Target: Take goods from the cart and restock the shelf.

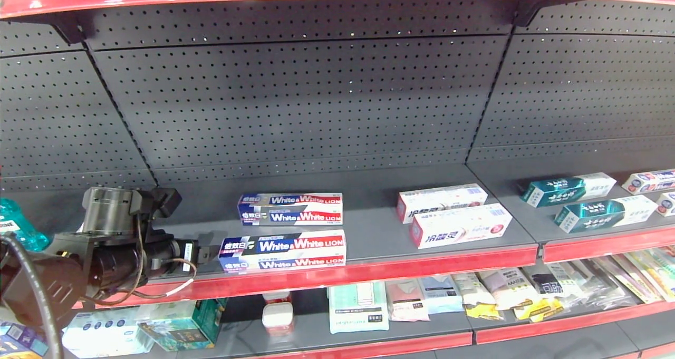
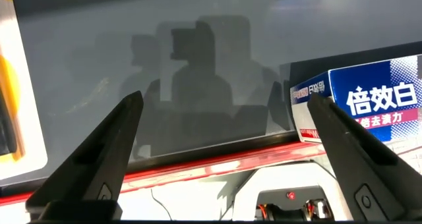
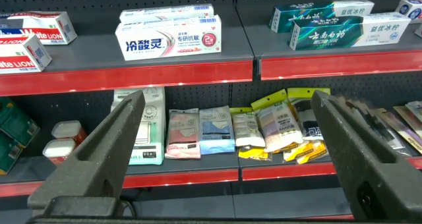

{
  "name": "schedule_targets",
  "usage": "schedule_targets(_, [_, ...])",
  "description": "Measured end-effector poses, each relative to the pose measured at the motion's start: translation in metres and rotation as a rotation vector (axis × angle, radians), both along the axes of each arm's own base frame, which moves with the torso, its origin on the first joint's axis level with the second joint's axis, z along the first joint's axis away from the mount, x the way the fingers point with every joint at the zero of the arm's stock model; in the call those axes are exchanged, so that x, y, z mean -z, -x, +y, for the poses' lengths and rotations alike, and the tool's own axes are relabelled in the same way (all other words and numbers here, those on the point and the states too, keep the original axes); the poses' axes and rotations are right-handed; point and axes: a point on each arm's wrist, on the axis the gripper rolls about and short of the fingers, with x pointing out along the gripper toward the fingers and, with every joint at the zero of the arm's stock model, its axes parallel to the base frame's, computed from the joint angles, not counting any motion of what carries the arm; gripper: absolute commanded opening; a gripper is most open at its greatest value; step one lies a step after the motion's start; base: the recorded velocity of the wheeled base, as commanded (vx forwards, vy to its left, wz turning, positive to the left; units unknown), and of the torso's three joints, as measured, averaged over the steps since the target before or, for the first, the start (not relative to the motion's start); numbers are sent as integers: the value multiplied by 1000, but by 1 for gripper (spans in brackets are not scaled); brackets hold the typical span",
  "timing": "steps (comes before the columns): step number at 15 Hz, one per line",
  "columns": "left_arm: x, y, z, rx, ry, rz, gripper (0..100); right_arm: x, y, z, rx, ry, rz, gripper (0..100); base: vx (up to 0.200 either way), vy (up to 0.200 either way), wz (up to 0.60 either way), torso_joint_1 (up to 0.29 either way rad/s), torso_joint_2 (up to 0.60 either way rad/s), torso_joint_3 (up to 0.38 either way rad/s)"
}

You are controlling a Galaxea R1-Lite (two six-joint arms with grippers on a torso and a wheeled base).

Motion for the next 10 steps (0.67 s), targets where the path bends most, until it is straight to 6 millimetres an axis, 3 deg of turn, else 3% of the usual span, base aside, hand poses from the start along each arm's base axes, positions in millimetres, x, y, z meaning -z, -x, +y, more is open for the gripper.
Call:
schedule_targets(6, [-3,-1,1,-6,1,-24,100,0,0,0,0,0,0,100,0,0,0,0,0,0])
schedule_targets(10, [-15,8,10,-36,-28,-59,100,0,0,0,0,0,0,100,0,0,0,0,0,0])
